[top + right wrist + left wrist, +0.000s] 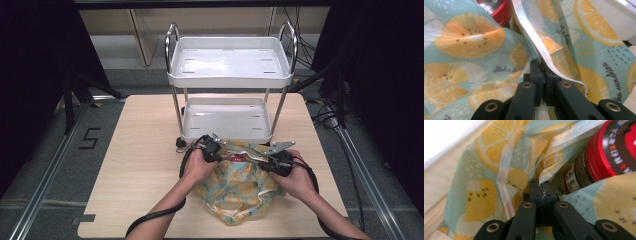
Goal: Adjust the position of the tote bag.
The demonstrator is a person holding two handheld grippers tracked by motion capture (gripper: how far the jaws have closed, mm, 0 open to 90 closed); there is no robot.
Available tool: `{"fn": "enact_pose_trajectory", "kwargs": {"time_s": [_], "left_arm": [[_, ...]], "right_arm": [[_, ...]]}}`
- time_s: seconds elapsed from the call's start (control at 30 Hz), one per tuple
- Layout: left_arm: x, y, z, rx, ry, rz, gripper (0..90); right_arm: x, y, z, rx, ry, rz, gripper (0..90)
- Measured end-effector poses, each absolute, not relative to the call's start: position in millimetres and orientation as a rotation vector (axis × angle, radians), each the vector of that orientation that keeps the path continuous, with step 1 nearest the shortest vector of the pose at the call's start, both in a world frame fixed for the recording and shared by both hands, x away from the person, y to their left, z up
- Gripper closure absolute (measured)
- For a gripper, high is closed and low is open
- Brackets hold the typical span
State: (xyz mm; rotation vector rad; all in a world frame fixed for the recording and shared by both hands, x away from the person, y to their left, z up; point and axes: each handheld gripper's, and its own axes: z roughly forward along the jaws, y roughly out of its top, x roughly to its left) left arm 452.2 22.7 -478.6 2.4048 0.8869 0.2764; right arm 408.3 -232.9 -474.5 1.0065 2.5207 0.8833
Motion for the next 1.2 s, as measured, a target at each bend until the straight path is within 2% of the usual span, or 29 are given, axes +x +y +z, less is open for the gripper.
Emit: {"fn": "enact_pose_trajectory", "kwargs": {"time_s": [0.2,0.3,0.37,0.5,0.57,0.67,0.77,0.87,0.97,1.07,1.2], "left_arm": [[449.7,17.9,-484.3,2.430,0.861,0.320,88.8],[448.3,19.2,-483.6,2.435,0.834,0.334,85.3],[446.3,20.4,-480.8,2.419,0.821,0.364,77.8],[438.4,27.4,-465.1,2.367,0.777,0.419,55.5],[431.4,29.9,-454.9,2.283,0.779,0.417,49.7],[423.6,36.1,-437.1,2.256,0.748,0.444,42.2],[414.4,41.9,-419.2,2.243,0.698,0.454,39.5],[401.4,38.7,-411.9,2.219,0.649,0.400,38.0],[388.8,27.9,-418.2,2.232,0.601,0.307,35.6],[382.7,16.9,-427.5,2.269,0.571,0.285,33.2],[379.7,9.8,-435.3,2.284,0.574,0.276,34.8]], "right_arm": [[407.6,-233.2,-476.8,1.010,2.556,0.849,88.8],[407.2,-233.3,-477.1,1.014,2.556,0.847,88.1],[406.7,-233.0,-476.4,1.017,2.556,0.853,86.7],[407.3,-233.0,-474.3,0.996,2.515,0.886,84.8],[406.9,-232.3,-473.8,1.001,2.506,0.887,83.6],[406.3,-232.0,-469.8,1.010,2.524,0.885,83.3],[406.5,-231.0,-470.7,0.992,2.476,0.922,83.1],[405.6,-232.0,-465.8,1.005,2.506,0.900,83.0],[405.6,-232.5,-464.7,1.005,2.504,0.903,82.5],[405.6,-232.7,-464.4,0.990,2.495,0.907,81.6],[404.4,-232.1,-466.1,0.982,2.471,0.921,80.0]]}}
